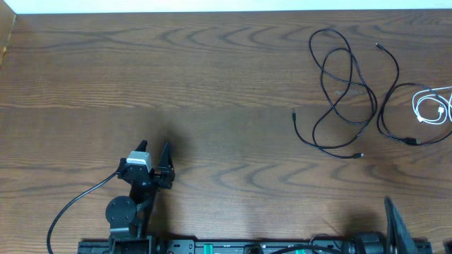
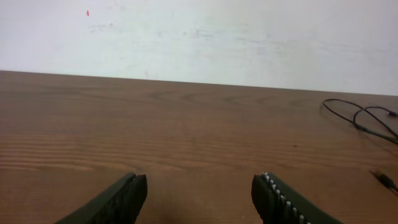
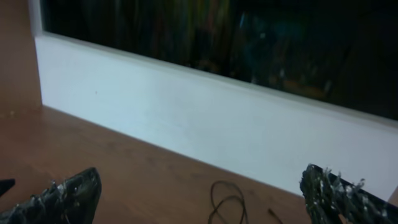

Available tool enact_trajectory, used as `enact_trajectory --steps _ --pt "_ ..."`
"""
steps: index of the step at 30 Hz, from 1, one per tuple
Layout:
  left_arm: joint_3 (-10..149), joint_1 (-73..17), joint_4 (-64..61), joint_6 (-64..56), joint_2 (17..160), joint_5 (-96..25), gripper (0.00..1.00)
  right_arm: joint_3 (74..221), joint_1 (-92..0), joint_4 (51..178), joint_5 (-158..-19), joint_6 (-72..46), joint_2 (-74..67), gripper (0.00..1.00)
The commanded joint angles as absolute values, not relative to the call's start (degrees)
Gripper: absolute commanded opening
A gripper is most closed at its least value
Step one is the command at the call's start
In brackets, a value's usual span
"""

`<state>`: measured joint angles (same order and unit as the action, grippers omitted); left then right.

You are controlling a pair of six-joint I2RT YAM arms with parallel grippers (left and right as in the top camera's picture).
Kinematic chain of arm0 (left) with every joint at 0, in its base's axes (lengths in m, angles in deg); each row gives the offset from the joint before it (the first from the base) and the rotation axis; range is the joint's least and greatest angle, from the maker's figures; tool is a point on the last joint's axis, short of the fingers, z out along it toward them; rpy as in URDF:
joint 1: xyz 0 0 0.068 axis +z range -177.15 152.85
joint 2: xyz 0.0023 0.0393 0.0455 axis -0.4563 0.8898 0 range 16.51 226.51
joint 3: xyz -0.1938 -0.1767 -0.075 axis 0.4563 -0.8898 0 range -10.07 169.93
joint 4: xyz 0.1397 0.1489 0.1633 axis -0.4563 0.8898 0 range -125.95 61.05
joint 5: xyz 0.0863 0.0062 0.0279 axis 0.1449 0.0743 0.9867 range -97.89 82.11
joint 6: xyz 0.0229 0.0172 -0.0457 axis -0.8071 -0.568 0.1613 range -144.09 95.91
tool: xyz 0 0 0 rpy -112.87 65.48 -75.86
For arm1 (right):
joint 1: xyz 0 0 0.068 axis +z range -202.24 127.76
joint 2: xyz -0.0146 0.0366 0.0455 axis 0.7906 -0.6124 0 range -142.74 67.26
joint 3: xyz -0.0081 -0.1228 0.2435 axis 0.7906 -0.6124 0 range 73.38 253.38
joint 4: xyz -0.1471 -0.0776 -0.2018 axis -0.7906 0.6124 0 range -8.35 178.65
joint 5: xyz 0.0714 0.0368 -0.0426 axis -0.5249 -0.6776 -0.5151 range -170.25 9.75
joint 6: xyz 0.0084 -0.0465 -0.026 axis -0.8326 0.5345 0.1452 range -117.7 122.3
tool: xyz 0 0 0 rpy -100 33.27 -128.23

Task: Untangle cables

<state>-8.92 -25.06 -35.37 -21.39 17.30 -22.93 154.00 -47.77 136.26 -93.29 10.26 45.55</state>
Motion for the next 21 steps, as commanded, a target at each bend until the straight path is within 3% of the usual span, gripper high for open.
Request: enact_trajectory --steps 1,15,21 --pt "-9.84 -25.15 -33.18 -22.35 16.74 -23.24 0.60 151.35 -47.33 136.50 -92.80 10.70 50.18 0.99" --pt "-9.84 -25.15 -33.21 -22.35 16.74 -23.24 0.60 129.63 -48.08 130.03 -92.00 12.06 66.55 0.99" --pt "-9.84 -25.15 -33.21 -22.35 16.74 -23.24 0.60 118.22 -48.19 115.23 -91.73 13.76 66.90 0.99"
